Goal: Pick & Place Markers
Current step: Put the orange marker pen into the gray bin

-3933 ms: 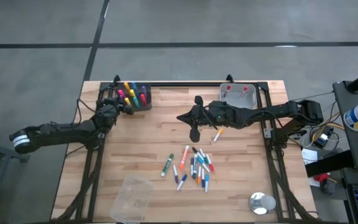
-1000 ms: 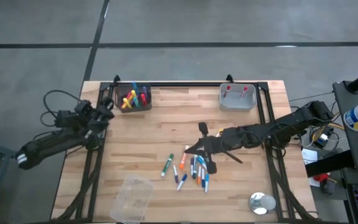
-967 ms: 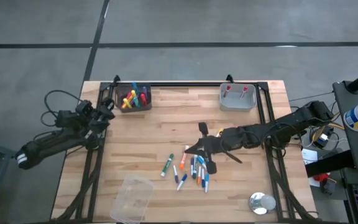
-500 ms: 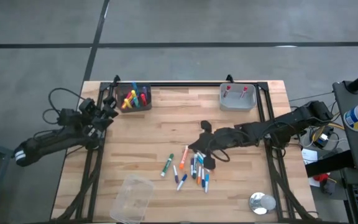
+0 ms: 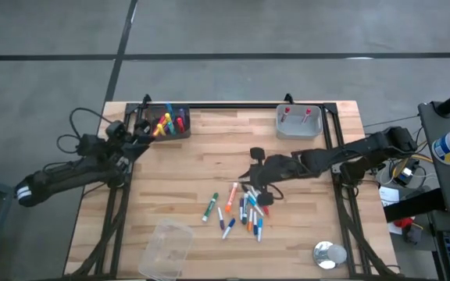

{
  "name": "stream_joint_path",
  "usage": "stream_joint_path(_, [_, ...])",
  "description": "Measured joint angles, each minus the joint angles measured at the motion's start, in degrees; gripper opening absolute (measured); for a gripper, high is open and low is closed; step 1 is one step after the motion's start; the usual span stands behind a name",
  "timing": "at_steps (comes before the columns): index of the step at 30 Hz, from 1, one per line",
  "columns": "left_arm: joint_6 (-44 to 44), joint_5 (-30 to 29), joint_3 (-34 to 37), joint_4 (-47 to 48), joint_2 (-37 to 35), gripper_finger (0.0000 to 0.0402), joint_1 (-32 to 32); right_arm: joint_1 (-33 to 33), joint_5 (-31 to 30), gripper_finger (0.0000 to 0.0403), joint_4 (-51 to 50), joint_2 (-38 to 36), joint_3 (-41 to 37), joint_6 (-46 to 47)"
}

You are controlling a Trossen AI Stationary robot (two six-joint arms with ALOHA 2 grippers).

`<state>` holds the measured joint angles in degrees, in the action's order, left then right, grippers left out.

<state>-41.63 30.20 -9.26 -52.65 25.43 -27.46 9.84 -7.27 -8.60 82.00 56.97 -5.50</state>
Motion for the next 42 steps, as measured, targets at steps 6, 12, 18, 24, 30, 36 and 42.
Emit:
stream_joint_path(6, [-0.15,-0.50,0.02,-0.02,0.76,0.0145,0.00,-2.99,1.05,0.0131,0.23,0.00,0.00,-5.37])
stream_joint_path(12, [-0.31,-0.56,0.02,-0.01,0.81,0.0145,0.00,-4.88,4.98,0.0140,-1.05,2.27,1.33,-8.91])
stream_joint_path(18, [-0.26,-1.01,0.15,0.11,1.11,0.0145,-0.02,-5.04,6.47,0.0129,-6.18,10.36,8.15,-11.72])
stream_joint_path(24, [-0.79,-1.01,0.17,0.22,1.20,0.0145,-0.01,-5.02,7.92,0.0118,-17.67,17.57,17.70,-15.68])
stream_joint_path(30, [-1.22,-0.75,0.17,0.61,1.29,0.0145,0.04,-4.74,7.90,0.0119,-29.49,25.03,26.45,-20.60])
stream_joint_path(36, [-1.31,-0.73,0.17,1.43,1.40,0.0145,0.07,-3.76,7.23,0.0126,-34.62,30.79,30.65,-26.33])
stream_joint_path(42, [-1.11,-0.72,0.17,1.75,1.49,0.0145,0.09,-3.42,5.40,0.0127,-34.84,33.82,31.30,-30.55])
